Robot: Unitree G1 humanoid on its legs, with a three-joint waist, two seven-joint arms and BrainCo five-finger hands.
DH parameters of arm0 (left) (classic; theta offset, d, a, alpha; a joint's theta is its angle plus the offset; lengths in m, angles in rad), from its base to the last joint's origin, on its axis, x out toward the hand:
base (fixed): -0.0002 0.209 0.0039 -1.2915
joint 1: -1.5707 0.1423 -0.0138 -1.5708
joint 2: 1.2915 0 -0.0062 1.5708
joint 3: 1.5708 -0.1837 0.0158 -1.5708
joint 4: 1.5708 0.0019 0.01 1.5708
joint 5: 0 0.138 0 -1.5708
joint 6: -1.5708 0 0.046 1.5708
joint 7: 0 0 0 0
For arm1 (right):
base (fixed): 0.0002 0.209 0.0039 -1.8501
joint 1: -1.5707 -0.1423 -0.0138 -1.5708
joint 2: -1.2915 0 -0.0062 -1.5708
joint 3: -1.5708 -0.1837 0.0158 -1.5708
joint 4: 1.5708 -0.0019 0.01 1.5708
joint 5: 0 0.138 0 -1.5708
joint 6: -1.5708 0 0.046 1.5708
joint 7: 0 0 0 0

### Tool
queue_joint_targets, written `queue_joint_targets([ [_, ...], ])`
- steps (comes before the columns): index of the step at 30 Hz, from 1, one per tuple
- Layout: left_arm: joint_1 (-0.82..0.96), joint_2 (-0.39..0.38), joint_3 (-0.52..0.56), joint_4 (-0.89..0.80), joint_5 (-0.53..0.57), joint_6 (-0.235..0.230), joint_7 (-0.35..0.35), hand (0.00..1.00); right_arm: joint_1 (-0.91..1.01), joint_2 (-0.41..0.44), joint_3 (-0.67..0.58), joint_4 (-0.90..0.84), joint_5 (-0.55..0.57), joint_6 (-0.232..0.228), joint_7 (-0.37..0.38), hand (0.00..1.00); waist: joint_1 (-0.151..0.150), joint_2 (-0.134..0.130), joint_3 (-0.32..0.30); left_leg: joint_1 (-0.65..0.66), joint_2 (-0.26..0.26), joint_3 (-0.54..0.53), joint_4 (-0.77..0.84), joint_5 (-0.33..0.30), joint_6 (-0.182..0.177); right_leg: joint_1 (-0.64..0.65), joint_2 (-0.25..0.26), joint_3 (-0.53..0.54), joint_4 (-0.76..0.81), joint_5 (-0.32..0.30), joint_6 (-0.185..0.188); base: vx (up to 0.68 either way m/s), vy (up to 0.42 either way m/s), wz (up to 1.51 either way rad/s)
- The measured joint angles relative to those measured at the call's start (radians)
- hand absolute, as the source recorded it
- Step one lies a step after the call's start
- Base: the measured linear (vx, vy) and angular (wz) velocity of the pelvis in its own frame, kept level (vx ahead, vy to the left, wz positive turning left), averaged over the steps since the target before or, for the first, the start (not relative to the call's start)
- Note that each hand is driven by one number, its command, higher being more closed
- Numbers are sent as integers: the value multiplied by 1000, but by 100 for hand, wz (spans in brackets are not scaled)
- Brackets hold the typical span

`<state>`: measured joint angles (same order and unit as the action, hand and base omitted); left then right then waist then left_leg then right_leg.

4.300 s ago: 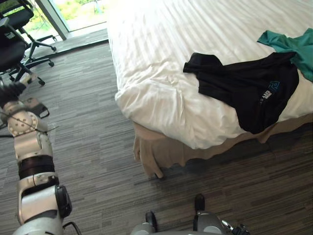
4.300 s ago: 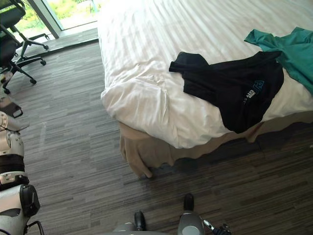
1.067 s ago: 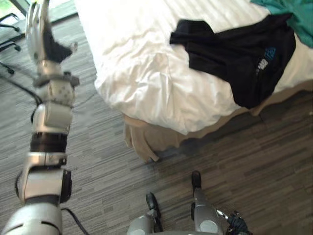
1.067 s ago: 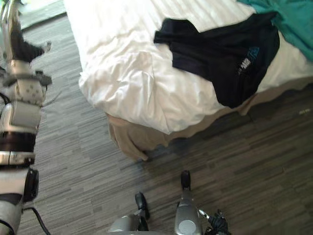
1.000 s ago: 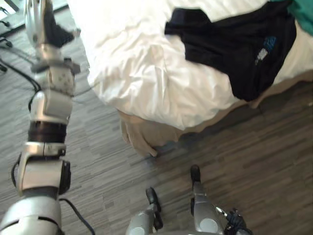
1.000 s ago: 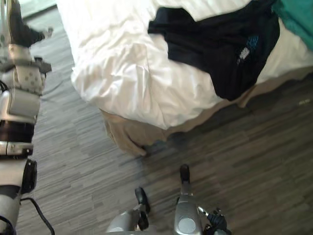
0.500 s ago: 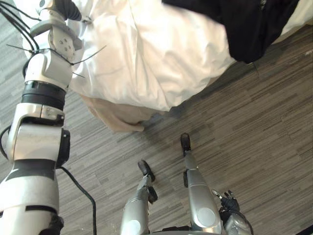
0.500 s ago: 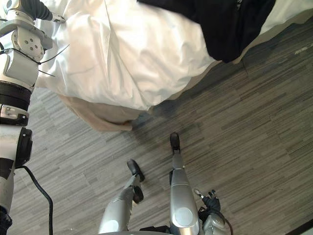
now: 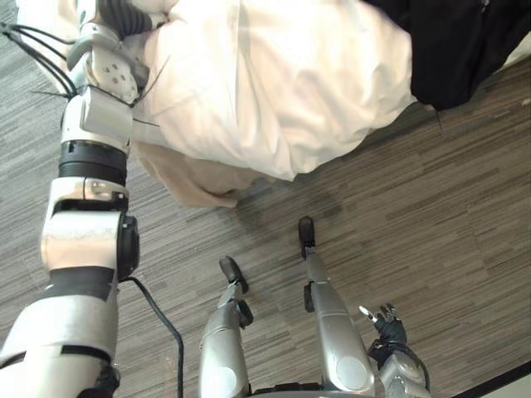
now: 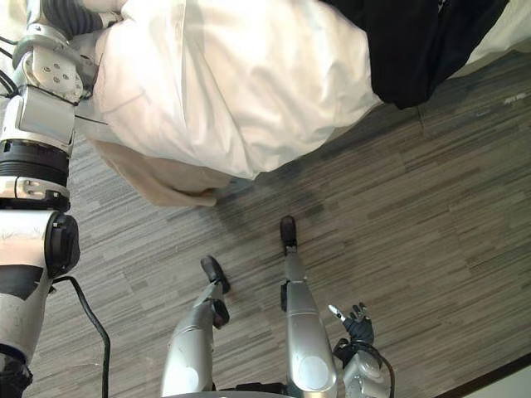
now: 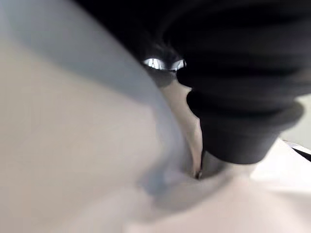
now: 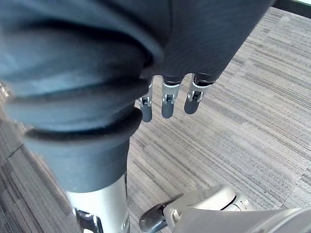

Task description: Tidy the bed and pick cloth on bed and put in laundry

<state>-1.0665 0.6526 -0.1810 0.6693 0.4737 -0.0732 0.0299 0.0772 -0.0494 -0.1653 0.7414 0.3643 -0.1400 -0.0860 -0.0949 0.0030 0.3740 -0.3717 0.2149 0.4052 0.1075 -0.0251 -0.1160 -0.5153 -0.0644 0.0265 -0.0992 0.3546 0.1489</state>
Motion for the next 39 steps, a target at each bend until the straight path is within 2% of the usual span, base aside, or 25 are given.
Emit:
queue_joint_targets([
  [2, 122, 14, -67, -48, -15, -25, -38, 100, 9, 2, 21, 1, -2, 11, 4, 0, 1, 4, -46, 27, 4, 0, -1, -8, 6, 30, 1, -7, 0, -5, -3, 22, 15, 9],
  [4, 307, 24, -145, -109, -30, -50, -93, 100, 56, 7, 28, 2, -13, 20, 16, 0, 6, 4, -114, 71, 5, 4, -3, -12, 2, 89, -7, -39, 0, -71, -30, 69, 0, 27],
  [6, 435, 29, -168, -139, -31, -60, -120, 100, 80, 1, 28, 11, -22, 28, 27, 0, 20, 10, -149, 95, 12, 12, -4, -14, -1, 114, -3, -50, 0, -94, -49, 68, -22, 15],
  [7, 522, 34, -173, -152, -31, -62, -138, 0, 85, -10, 24, 22, -23, 35, 32, 0, 29, 18, -159, 118, 13, 14, -11, -8, -10, 135, -1, -56, 0, -101, -53, 63, -18, 7],
  [8, 601, 42, -169, -151, -33, -62, -145, 0, 85, -24, 24, 31, -27, 38, 39, 0, 32, 29, -168, 141, 10, 16, -26, 1, -22, 150, -2, -59, 0, -104, -50, 62, -4, 9],
  [10, 697, 39, -148, -150, -34, -62, -154, 0, 85, -39, 23, 57, -48, 40, 45, 0, 30, 37, -176, 167, 5, 14, -37, 2, -23, 174, -5, -68, 0, -108, -47, 42, 20, 8],
  [13, 815, -4, -37, -151, -54, -64, -155, 0, 85, -62, 0, 123, -69, 56, 51, 0, 25, 47, -210, 212, -10, -3, -57, 2, -23, 221, -16, -85, 0, -123, -40, 43, 44, 19],
  [17, 986, -101, 104, -149, -70, -62, -132, 0, 94, -78, -93, 223, -99, 82, 70, 0, 21, 55, -248, 248, -36, -49, -75, 0, -19, 270, -36, -117, -1, -149, -31, 44, 48, 20],
  [21, 1095, -202, 254, -178, -71, -61, -108, 0, 106, -81, -204, 225, -99, 86, 71, 0, 27, 54, -253, 282, -45, -77, -84, -2, -16, 319, -42, -145, -1, -161, -18, 45, 34, 24],
  [23, 1138, -247, 308, -194, -71, -60, -106, 0, 108, -95, -257, 225, -98, 89, 71, 0, 28, 56, -277, 295, -49, -90, -98, -2, -16, 334, -42, -160, -1, -173, -16, 50, 18, 21],
  [26, 1189, -346, 392, -198, -75, -46, -86, 0, 107, -132, -341, 200, -88, 100, 70, 0, 38, 58, -309, 316, -55, -106, -111, -4, -13, 360, -46, -184, -1, -186, -17, 57, 16, 19],
  [28, 1242, -422, 446, -194, -87, -3, -64, 0, 108, -157, -378, 107, -87, 105, 67, 0, 51, 56, -311, 334, -57, -118, -117, -4, -12, 383, -48, -201, -1, -191, -11, 32, 4, 16],
  [30, 1302, -465, 477, -196, -110, 25, -45, 0, 109, -175, -379, -17, -88, 107, 63, 0, 55, 56, -313, 344, -58, -135, -126, -3, -12, 400, -50, -218, -1, -196, -7, 3, 0, 22],
  [31, 1331, -478, 487, -200, -115, 32, -44, 0, 109, -181, -378, -84, -91, 107, 61, 100, 56, 53, -314, 348, -59, -140, -128, -3, -12, 406, -51, -223, -1, -200, -9, -7, -1, 22],
  [33, 1387, -509, 504, -240, -130, 52, -44, 0, 102, -193, -371, -220, -93, 105, 55, 100, 61, 44, -323, 347, -61, -150, -129, -2, -11, 411, -53, -236, -3, -204, -11, -16, -1, 21],
  [34, 1421, -537, 504, -290, -150, 61, -45, 0, 84, -206, -366, -320, -101, 99, 43, 100, 75, 37, -327, 344, -63, -164, -133, -1, -10, 416, -56, -250, -5, -206, -10, -25, 0, 25],
  [36, 1442, -575, 505, -347, -170, 65, -45, 0, 65, -218, -364, -392, -104, 95, 41, 100, 92, 28, -333, 333, -67, -180, -131, -1, -9, 415, -60, -262, -5, -212, -18, -26, 5, 31],
  [39, 1438, -644, 502, -411, -230, 66, -48, 0, 10, -256, -320, -476, -179, 82, 42, 100, 109, 10, -342, 295, -80, -244, -134, 16, -2, 415, -75, -320, -4, -216, -16, -19, 6, 51],
])
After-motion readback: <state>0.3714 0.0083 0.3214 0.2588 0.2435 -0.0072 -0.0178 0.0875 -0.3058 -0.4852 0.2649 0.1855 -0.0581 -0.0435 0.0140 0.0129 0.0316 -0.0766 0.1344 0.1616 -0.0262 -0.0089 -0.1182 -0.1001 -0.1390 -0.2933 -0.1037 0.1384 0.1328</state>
